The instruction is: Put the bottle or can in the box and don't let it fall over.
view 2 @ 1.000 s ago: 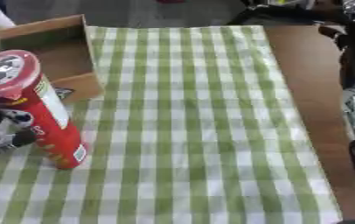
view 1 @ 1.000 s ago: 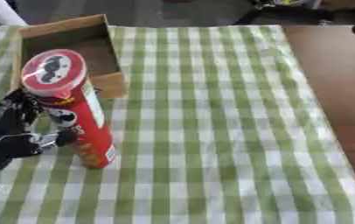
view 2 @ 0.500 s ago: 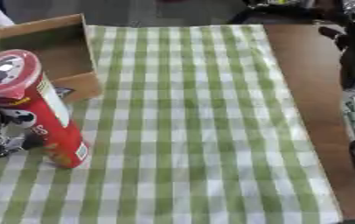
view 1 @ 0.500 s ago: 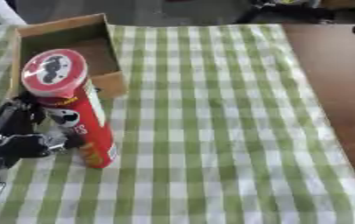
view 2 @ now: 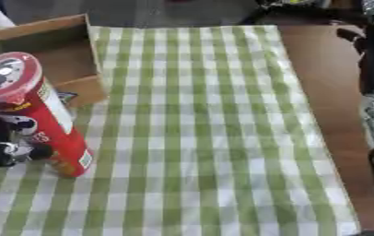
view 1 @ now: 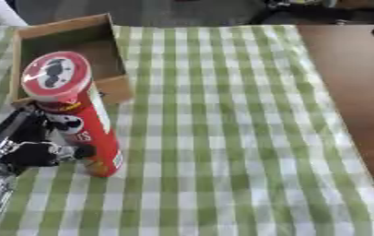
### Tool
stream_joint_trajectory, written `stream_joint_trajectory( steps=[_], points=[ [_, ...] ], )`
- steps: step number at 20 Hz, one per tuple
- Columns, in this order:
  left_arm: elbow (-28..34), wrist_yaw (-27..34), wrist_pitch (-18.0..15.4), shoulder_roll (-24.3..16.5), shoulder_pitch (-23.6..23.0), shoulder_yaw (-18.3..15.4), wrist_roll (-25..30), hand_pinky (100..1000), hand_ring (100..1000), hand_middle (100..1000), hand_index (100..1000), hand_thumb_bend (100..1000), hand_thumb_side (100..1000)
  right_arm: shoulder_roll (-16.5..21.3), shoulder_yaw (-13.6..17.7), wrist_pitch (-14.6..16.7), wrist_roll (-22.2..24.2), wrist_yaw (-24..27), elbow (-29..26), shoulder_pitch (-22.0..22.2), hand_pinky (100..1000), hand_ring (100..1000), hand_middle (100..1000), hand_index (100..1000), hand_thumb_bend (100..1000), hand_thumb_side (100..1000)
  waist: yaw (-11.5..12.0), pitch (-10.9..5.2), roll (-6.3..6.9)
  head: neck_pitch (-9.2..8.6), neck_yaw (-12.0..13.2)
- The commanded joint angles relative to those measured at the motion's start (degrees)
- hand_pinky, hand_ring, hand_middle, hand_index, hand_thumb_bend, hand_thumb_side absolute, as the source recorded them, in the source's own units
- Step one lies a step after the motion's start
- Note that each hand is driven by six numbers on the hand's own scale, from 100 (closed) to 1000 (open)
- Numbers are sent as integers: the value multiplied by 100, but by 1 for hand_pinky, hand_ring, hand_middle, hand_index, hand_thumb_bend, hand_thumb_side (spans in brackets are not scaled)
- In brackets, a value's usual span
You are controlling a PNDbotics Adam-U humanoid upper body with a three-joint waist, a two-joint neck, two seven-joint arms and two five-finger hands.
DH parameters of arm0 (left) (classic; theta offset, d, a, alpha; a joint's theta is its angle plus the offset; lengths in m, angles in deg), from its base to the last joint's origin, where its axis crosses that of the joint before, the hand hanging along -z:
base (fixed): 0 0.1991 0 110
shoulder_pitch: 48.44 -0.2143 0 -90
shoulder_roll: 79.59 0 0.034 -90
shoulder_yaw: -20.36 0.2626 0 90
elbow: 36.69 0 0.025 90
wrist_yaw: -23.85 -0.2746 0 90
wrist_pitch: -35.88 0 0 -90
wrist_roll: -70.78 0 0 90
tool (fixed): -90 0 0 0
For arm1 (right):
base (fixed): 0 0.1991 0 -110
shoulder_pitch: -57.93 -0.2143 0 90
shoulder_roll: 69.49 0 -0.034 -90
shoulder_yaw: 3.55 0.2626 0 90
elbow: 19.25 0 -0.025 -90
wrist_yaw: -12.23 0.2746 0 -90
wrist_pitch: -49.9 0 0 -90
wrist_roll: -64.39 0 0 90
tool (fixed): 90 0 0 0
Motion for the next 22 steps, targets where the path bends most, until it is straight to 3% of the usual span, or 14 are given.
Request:
stream_joint_trajectory(
  steps=[1,19,22],
  points=[
    [35,-85,-9,-22,119,18,-11,1000,886,901,845,982,147,62,33,5,14,-4,-52,-67,827,852,848,859,249,724,-6,-65,6,-72,22],
    [-258,-242,-39,209,518,247,-4,1000,847,886,829,974,135,37,29,2,28,-5,-39,-61,826,853,848,859,240,729,-50,-38,13,-99,75],
    [-279,-265,-35,226,522,272,24,1000,807,868,804,963,110,35,29,0,29,-6,-36,-59,827,853,849,859,239,730,-49,-37,10,-101,76]
  ],
)
